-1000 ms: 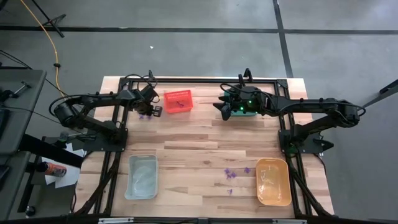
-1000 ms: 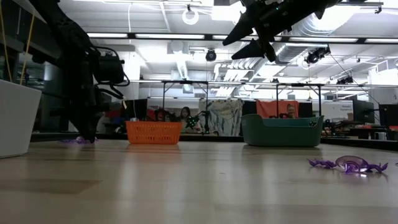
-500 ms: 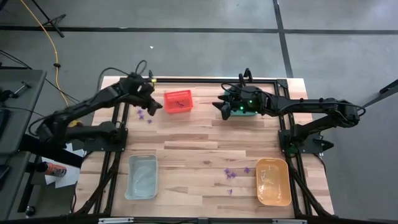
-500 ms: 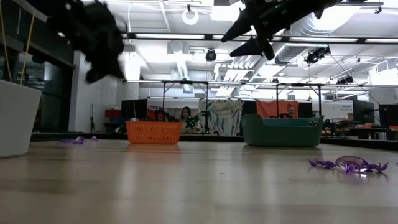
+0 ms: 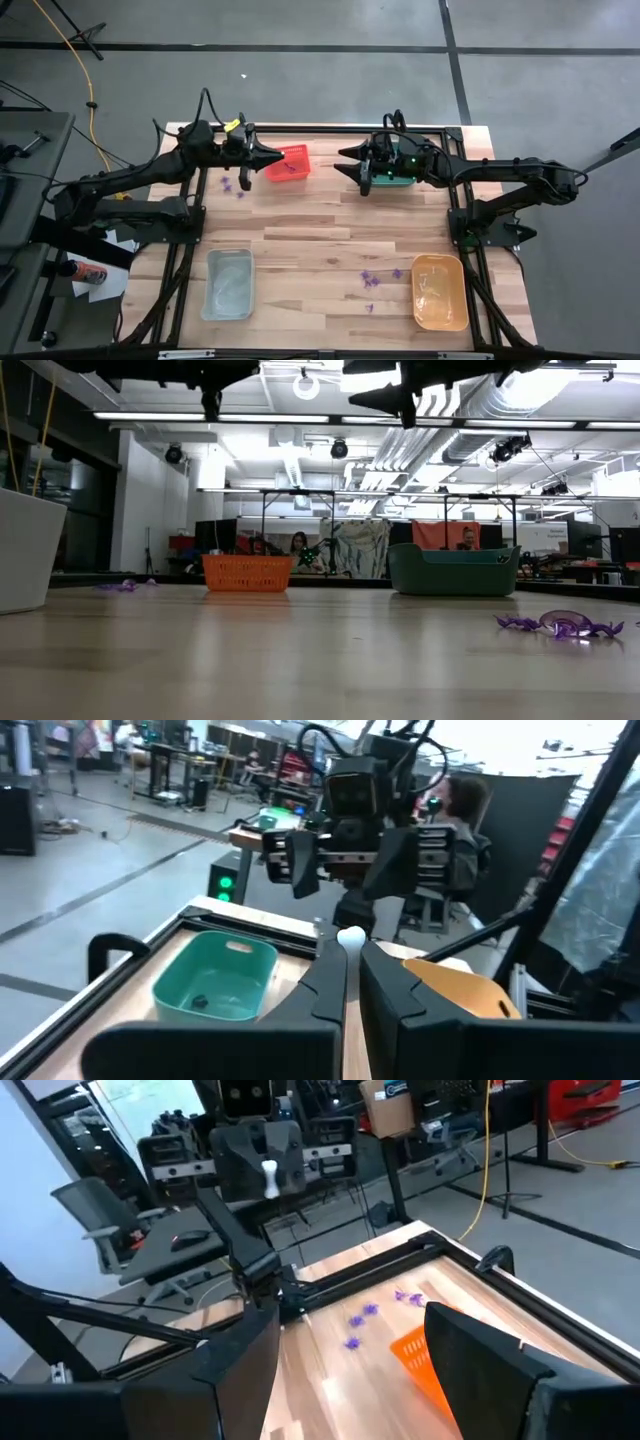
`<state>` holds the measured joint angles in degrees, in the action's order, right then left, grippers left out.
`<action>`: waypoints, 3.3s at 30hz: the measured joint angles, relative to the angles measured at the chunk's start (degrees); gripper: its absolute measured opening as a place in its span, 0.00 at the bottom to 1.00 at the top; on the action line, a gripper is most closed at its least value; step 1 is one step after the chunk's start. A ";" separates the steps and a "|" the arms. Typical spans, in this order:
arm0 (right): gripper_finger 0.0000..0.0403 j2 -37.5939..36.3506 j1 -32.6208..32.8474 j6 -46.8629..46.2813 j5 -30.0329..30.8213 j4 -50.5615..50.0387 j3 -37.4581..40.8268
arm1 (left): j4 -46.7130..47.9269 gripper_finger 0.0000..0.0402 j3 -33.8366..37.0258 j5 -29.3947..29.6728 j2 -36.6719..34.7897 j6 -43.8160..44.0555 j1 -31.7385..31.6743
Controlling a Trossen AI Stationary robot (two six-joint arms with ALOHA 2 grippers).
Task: Sort Halloween decoration
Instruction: Put the white bone toy into the yellow bin, then put the purple witch hat toy into the orange bin
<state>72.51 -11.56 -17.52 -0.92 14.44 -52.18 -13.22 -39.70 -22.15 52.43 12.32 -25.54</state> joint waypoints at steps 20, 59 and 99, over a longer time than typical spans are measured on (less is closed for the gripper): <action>0.61 -13.32 -3.73 -2.93 1.50 8.36 0.00 | -8.02 0.00 -9.73 7.85 27.60 -5.37 14.86; 0.61 -19.67 -5.06 -3.32 1.43 2.04 -0.02 | -16.43 0.11 -76.13 7.28 97.97 -15.39 34.03; 0.61 -19.65 -4.87 -12.95 1.52 -4.30 0.02 | 23.64 0.24 -23.40 7.96 25.78 -5.44 20.81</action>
<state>52.86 -16.43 -30.46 0.60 10.14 -52.16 10.43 -63.10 -14.19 78.22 6.88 -4.73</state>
